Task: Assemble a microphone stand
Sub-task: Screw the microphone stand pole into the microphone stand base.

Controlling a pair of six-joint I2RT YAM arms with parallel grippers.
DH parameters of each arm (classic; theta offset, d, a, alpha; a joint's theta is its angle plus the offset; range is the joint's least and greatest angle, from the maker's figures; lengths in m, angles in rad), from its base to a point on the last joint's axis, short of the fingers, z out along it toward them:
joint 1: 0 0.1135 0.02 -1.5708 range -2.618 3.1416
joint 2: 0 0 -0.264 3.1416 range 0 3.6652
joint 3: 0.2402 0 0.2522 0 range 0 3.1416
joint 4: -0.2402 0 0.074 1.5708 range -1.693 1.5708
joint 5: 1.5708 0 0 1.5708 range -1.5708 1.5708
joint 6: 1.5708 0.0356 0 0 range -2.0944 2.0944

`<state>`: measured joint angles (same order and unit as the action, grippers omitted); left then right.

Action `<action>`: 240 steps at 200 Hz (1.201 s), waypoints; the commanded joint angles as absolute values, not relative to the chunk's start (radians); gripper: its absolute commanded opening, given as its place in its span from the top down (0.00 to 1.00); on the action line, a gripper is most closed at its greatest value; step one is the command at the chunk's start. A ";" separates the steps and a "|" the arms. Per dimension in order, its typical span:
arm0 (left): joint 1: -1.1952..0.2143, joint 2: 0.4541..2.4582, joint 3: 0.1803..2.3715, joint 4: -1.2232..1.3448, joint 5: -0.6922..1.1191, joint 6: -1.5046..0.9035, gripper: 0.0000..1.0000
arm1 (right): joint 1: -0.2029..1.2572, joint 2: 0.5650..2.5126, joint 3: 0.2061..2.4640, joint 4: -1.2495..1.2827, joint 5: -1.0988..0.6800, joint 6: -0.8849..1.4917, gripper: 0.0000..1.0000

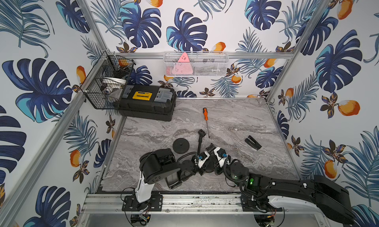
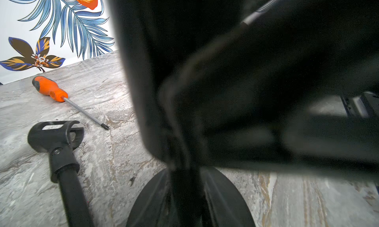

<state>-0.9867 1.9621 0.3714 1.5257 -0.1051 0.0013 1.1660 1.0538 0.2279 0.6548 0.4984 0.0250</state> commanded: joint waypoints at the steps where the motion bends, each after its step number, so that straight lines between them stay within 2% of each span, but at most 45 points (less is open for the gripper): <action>1: -0.983 1.963 0.376 1.543 -0.120 0.011 0.73 | 1.189 1.075 0.225 0.461 0.518 0.114 1.00; 22: -0.983 1.970 0.379 1.544 -0.121 0.013 0.76 | 1.189 1.046 0.236 0.427 0.520 0.106 1.00; 40: -0.982 1.980 0.384 1.544 -0.118 0.014 0.77 | 1.187 1.006 0.251 0.378 0.486 0.080 0.62; 58: -0.982 1.989 0.392 1.544 -0.117 0.016 0.78 | 1.184 0.957 0.267 0.321 0.467 0.056 0.49; 72: -0.982 1.994 0.394 1.544 -0.116 0.017 0.78 | 1.175 0.903 0.275 0.279 0.431 0.036 0.43; 123: -0.977 2.013 0.405 1.544 -0.110 0.022 0.78 | 1.084 0.746 0.349 0.037 0.209 0.004 0.40; 146: -0.976 2.029 0.409 1.544 -0.104 0.020 0.78 | 0.939 0.707 0.359 0.021 0.046 -0.001 0.42; 174: -0.976 2.033 0.407 1.544 -0.101 0.019 0.78 | 0.748 0.758 0.383 0.026 -0.214 -0.061 0.43; 210: -0.976 2.026 0.402 1.545 -0.100 0.020 0.78 | 0.593 0.865 0.425 0.016 -0.573 -0.240 0.46; 240: -0.976 2.026 0.402 1.545 -0.095 0.021 0.78 | 0.542 0.930 0.447 0.035 -0.710 -0.352 0.47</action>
<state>-0.9783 2.0247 0.4049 1.5818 -0.0959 0.0036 0.5716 0.8936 0.4309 0.0273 -0.4835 -0.2173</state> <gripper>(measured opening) 0.219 0.527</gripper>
